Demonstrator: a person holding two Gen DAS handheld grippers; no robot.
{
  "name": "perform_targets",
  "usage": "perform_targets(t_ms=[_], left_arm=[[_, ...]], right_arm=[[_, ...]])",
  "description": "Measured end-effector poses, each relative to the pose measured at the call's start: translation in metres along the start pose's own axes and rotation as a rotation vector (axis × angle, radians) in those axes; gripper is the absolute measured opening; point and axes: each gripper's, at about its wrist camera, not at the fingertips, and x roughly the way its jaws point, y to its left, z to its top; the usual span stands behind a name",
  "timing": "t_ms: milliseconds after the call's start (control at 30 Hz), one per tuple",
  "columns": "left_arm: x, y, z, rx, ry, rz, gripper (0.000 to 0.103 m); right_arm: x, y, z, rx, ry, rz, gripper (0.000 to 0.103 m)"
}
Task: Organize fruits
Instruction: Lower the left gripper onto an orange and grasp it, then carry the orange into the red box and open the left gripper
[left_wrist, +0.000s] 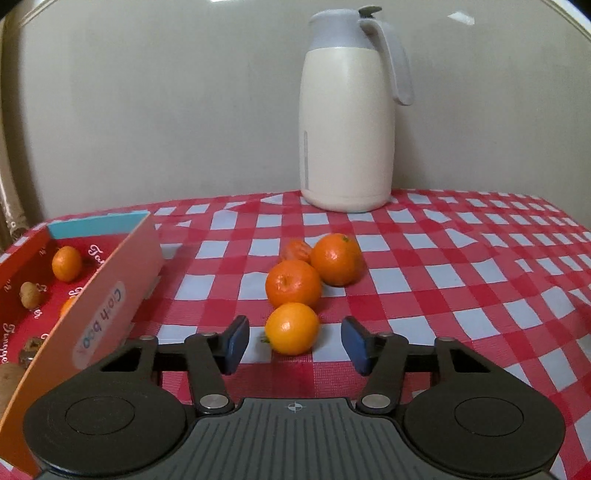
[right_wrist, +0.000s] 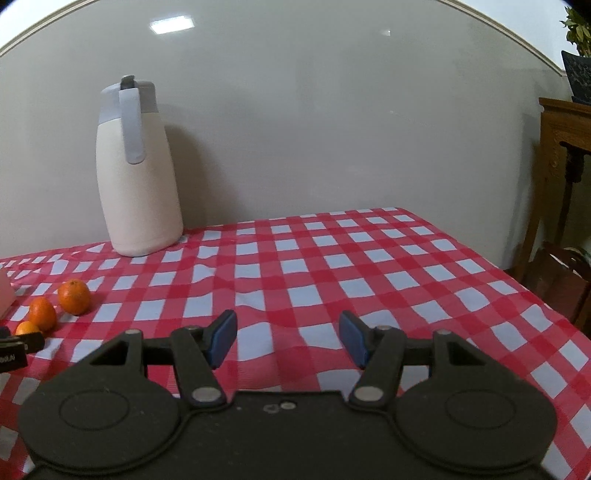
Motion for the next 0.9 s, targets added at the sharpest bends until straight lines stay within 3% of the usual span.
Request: perform_targets(t_ms=[100,167,500,900], left_arm=[[0.006,0.000,0.001,-0.017,0.024,-0.002,0.048],[0.008,0.001,0.001,-0.023,0.039,0.001,0.036],[-0.004,0.007,0.001,-0.021,0.008,0.003,0.033],[-0.035,0.044,0.000,-0.034,-0.043,0.021,0.033]], right_arm=[[0.001,-0.002,-0.001,-0.003,0.005,-0.004,0.061],[0.002,-0.004,-0.002,-0.002,0.007,-0.005,0.061],[0.001,0.000,0.000,0.028,0.006,0.000,0.061],[-0.001,0.044,0.004,0.006,-0.001,0.064,0.061]])
